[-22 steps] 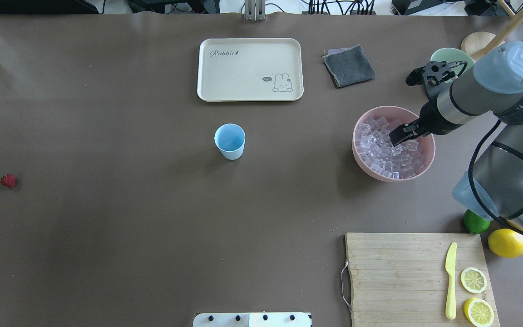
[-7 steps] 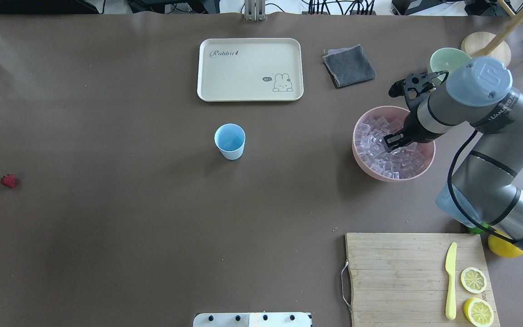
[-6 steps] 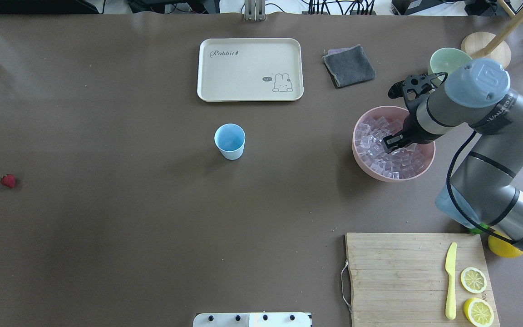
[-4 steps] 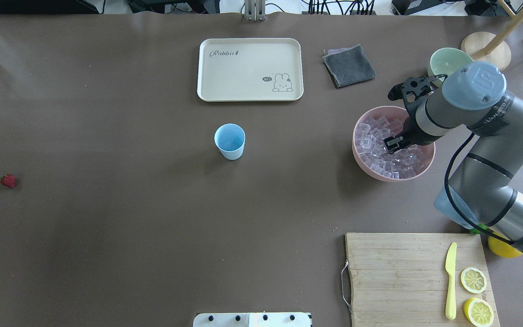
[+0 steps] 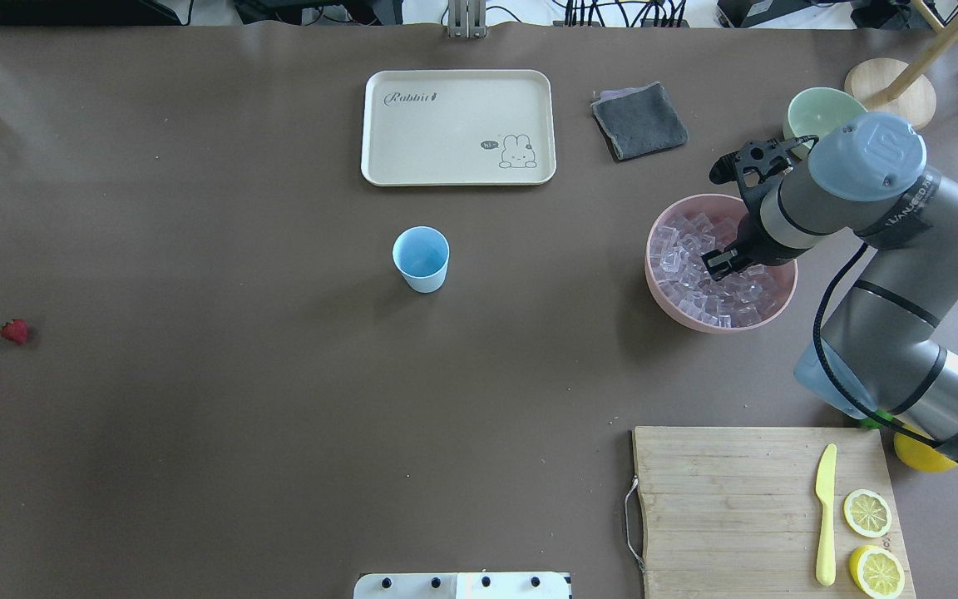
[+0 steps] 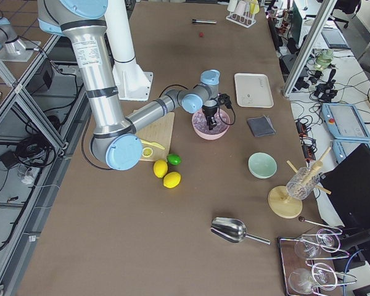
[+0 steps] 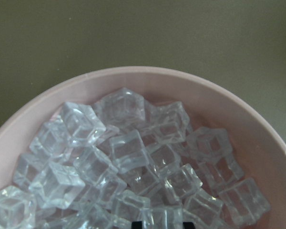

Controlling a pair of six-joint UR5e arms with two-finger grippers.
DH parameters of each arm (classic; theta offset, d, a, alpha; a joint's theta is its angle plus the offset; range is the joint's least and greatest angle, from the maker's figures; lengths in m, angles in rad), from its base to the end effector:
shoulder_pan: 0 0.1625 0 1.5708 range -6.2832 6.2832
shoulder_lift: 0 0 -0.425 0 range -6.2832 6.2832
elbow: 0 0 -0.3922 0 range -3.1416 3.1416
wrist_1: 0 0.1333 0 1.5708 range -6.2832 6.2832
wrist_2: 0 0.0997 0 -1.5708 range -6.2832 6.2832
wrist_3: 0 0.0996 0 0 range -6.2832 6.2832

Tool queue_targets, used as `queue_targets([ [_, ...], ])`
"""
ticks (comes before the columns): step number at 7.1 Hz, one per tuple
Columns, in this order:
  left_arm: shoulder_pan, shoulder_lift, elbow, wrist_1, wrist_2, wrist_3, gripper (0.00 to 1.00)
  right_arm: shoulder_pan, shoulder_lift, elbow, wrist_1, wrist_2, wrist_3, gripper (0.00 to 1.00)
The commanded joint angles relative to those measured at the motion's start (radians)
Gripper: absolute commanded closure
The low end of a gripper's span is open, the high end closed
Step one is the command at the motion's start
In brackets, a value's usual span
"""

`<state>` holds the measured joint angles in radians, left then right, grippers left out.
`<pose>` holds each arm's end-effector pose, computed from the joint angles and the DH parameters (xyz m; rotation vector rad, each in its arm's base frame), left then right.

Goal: Mash ice and strawberries in cup
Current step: 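Close the right gripper on an ice cube and lift it, then carry the ice cube with the right gripper over the light-blue cup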

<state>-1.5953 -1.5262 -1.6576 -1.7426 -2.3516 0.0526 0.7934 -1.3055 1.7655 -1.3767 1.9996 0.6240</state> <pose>-0.0751 -0.4837 0.6185 0.2329 0.7695 0.1101 -0.3533 -0.4900 0.4097 0.2263 -0.7331 -0.2860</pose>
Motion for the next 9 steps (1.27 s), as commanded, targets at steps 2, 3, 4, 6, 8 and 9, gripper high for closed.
queue_targets([
  [2,0.000,0.001,0.004,0.000,0.000,0.001,0.01,0.044,0.008,0.061,0.002,0.028,0.003,0.85],
  [3,-0.002,0.001,0.002,0.000,0.000,0.000,0.01,0.046,0.076,0.061,-0.037,0.031,0.031,0.86],
  [4,0.000,0.001,0.002,0.000,0.000,0.000,0.01,0.024,0.188,0.040,-0.115,0.025,0.128,0.86],
  [6,0.000,0.001,0.005,0.000,0.000,0.000,0.01,-0.046,0.349,-0.013,-0.170,-0.007,0.250,0.86],
  [8,0.000,-0.005,0.007,0.000,0.000,0.000,0.01,-0.114,0.504,-0.145,-0.157,-0.086,0.372,0.86],
  [9,0.000,-0.005,0.007,0.000,0.000,0.000,0.01,-0.132,0.606,-0.252,-0.142,-0.105,0.455,0.86],
])
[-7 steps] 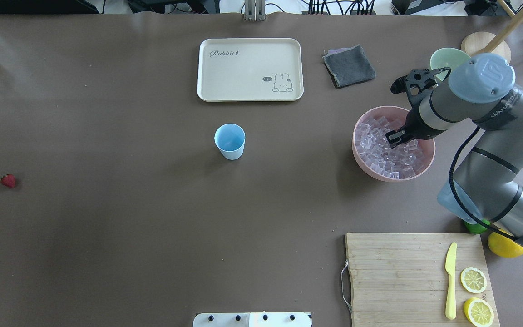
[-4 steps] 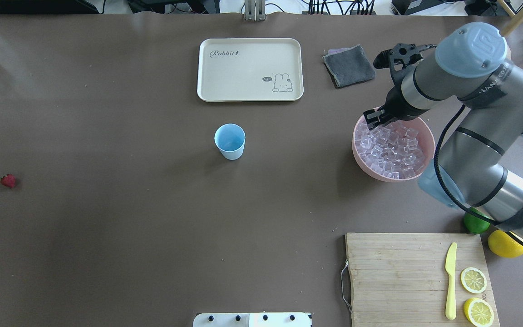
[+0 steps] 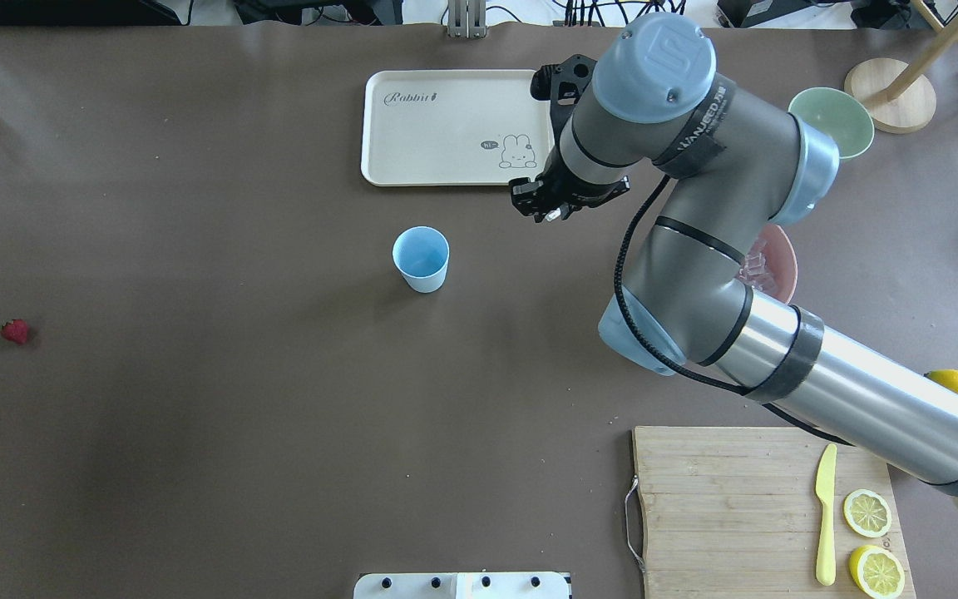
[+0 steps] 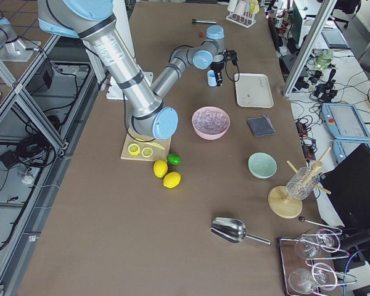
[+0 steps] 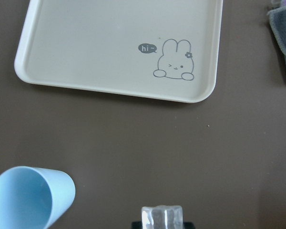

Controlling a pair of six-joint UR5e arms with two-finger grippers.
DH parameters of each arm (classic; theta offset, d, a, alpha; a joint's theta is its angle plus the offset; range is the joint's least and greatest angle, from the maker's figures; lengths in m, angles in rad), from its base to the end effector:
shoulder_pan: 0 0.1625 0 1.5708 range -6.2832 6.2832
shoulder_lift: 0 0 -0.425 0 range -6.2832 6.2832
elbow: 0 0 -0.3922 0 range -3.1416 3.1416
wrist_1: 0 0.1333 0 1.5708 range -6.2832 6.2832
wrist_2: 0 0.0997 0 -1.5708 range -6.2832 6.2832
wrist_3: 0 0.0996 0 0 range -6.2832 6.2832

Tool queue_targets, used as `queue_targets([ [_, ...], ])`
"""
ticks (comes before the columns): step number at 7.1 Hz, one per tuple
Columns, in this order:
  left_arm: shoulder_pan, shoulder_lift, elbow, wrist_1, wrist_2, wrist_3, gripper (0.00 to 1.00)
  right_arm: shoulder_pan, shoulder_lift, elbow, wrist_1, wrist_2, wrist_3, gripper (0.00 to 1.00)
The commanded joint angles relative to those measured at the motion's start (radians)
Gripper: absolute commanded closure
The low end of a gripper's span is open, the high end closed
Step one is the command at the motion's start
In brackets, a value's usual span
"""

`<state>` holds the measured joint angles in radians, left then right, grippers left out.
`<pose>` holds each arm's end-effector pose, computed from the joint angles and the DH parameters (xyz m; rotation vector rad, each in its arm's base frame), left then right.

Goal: Mash ice and strawberries in cup
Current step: 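Carry the ice cube with the right gripper over the light-blue cup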

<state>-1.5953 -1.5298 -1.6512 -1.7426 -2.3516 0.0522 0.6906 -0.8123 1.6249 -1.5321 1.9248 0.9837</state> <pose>-0.0751 -0.4851 0.6200 0.2301 0.7698 0.1086 -0.4751 -0.5208 0.1728 0.2352 -0.8734 -0.0543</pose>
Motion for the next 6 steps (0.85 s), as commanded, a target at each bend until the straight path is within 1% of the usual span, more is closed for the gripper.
queue_targets([
  [1,0.000,-0.001,0.001,0.000,0.000,0.000,0.01,-0.060,0.148,-0.185,0.111,-0.068,0.183,0.86],
  [2,0.000,-0.001,0.001,0.000,0.000,0.000,0.01,-0.098,0.148,-0.201,0.178,-0.119,0.241,0.86],
  [4,0.002,-0.006,0.010,0.000,0.000,0.000,0.01,-0.152,0.150,-0.203,0.190,-0.197,0.265,0.85],
  [5,0.002,-0.006,0.013,0.000,0.000,0.000,0.01,-0.158,0.148,-0.201,0.196,-0.199,0.273,0.84],
  [6,0.002,-0.006,0.013,0.000,0.000,0.000,0.01,-0.166,0.144,-0.203,0.198,-0.202,0.279,0.78],
])
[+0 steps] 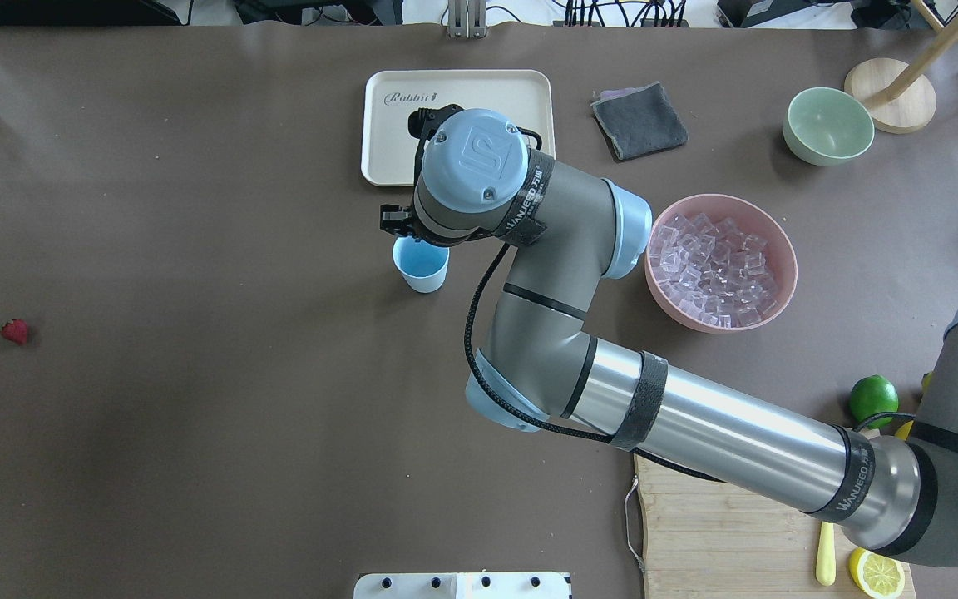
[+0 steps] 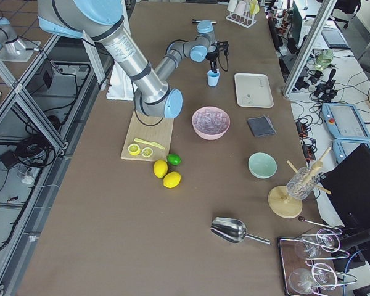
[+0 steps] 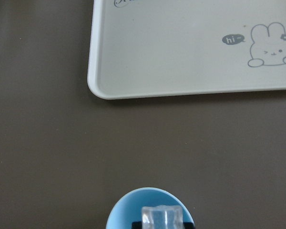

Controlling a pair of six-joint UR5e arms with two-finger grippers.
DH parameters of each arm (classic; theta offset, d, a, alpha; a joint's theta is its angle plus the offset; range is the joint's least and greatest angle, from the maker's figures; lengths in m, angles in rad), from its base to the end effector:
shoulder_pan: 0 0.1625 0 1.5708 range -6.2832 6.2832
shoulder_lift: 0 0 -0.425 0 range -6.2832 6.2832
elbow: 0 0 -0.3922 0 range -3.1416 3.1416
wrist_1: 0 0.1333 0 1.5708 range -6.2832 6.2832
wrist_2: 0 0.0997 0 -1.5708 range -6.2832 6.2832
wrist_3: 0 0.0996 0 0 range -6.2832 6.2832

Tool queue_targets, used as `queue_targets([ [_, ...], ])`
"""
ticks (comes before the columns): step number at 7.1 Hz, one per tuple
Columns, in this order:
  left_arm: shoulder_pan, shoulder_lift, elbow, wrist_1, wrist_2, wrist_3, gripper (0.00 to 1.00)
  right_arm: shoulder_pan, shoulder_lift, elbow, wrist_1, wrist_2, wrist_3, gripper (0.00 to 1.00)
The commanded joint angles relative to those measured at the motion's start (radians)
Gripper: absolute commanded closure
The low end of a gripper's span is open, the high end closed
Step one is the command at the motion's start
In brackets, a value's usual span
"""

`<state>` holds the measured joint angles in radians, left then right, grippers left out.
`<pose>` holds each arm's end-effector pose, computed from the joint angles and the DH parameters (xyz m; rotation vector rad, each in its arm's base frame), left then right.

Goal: Mash ice and strawberries in cup
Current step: 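Carry the ice cube with the right gripper over the light-blue cup, then open the right gripper to drop the ice cube into the cup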

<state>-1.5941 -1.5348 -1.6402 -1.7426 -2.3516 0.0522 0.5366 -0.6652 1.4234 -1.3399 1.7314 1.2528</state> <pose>-0.0746 -0.4871 0.6231 0.2239 0.7703 0.1074 -0.5898 -0.4874 0.1259 0.2751 -0.9596 0.1207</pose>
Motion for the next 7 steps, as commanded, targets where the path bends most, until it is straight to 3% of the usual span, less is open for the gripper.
queue_targets([
  [1,0.000,-0.001,0.002,0.000,0.000,0.000,0.01,-0.024,-0.004,0.000,0.005,-0.009,0.010,0.73],
  [2,0.000,-0.004,0.003,0.000,0.000,0.000,0.01,-0.027,-0.002,0.008,0.005,-0.009,0.013,0.59],
  [3,0.000,-0.004,0.003,0.000,0.000,0.000,0.01,-0.027,-0.001,0.008,0.004,-0.009,0.013,0.02],
  [6,0.002,-0.004,0.005,0.000,0.000,0.000,0.01,-0.011,-0.029,0.040,-0.031,0.003,-0.042,0.00],
  [7,0.002,-0.005,0.005,0.000,0.000,0.000,0.01,0.014,-0.092,0.119,-0.082,0.010,-0.077,0.01],
])
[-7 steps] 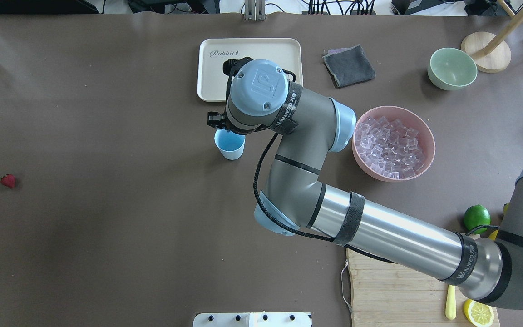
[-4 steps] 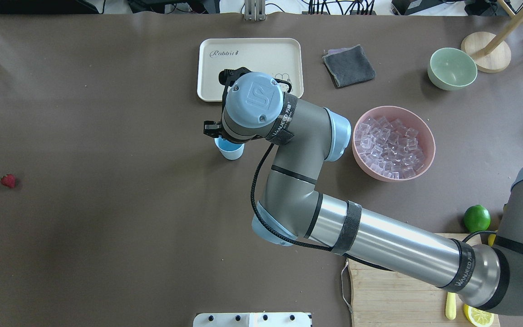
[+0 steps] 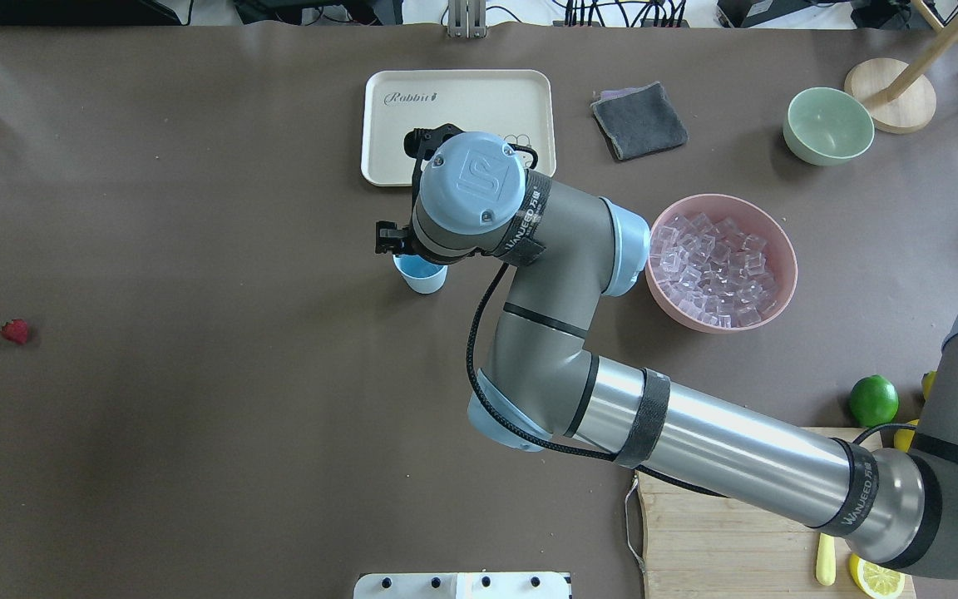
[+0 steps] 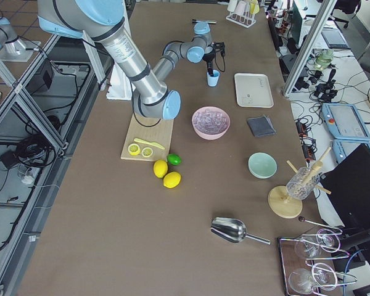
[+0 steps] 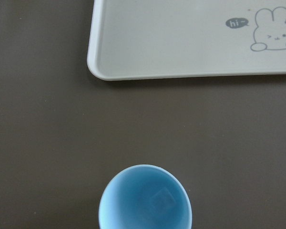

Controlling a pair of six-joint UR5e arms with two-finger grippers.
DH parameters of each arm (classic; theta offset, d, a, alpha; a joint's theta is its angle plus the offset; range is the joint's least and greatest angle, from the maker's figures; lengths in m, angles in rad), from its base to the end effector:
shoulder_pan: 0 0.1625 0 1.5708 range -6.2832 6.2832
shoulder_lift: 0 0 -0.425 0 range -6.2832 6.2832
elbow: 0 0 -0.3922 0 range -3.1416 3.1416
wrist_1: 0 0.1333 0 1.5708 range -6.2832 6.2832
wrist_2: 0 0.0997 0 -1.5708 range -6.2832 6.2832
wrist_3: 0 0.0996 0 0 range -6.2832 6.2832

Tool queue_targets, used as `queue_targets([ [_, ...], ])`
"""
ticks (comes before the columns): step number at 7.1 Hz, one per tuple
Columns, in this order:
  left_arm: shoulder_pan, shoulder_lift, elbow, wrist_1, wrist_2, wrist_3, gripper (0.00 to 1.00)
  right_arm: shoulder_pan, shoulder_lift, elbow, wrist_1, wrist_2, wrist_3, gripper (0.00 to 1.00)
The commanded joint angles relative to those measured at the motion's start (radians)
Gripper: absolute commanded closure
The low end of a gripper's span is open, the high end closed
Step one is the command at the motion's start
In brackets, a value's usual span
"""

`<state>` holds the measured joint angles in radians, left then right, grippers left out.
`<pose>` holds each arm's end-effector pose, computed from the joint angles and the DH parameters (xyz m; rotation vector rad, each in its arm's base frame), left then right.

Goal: Mash ice and strawberries in cup
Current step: 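Open the right gripper to drop the ice cube into the cup, then move the right gripper back over the pink bowl of ice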

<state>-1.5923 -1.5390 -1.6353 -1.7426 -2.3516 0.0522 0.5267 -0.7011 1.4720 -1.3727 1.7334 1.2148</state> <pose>-0.0737 -0.4890 0.6235 0.2226 0.7705 0.1089 -0.5839 -0.4751 0.1368 0.2777 -0.9381 0.0781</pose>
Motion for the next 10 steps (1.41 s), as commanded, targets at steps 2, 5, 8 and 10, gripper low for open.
queue_targets([
  [2,0.000,-0.001,0.002,-0.002,0.000,0.000,0.01,0.128,-0.205,0.201,-0.106,0.143,-0.224,0.01],
  [5,0.000,0.000,0.005,-0.012,0.002,0.000,0.01,0.301,-0.435,0.326,-0.140,0.295,-0.499,0.01],
  [8,0.000,-0.001,0.014,-0.038,0.002,-0.002,0.01,0.338,-0.573,0.443,-0.306,0.254,-0.644,0.02],
  [10,0.000,-0.007,0.012,-0.038,0.002,-0.002,0.01,0.290,-0.563,0.474,-0.464,0.164,-0.702,0.02],
])
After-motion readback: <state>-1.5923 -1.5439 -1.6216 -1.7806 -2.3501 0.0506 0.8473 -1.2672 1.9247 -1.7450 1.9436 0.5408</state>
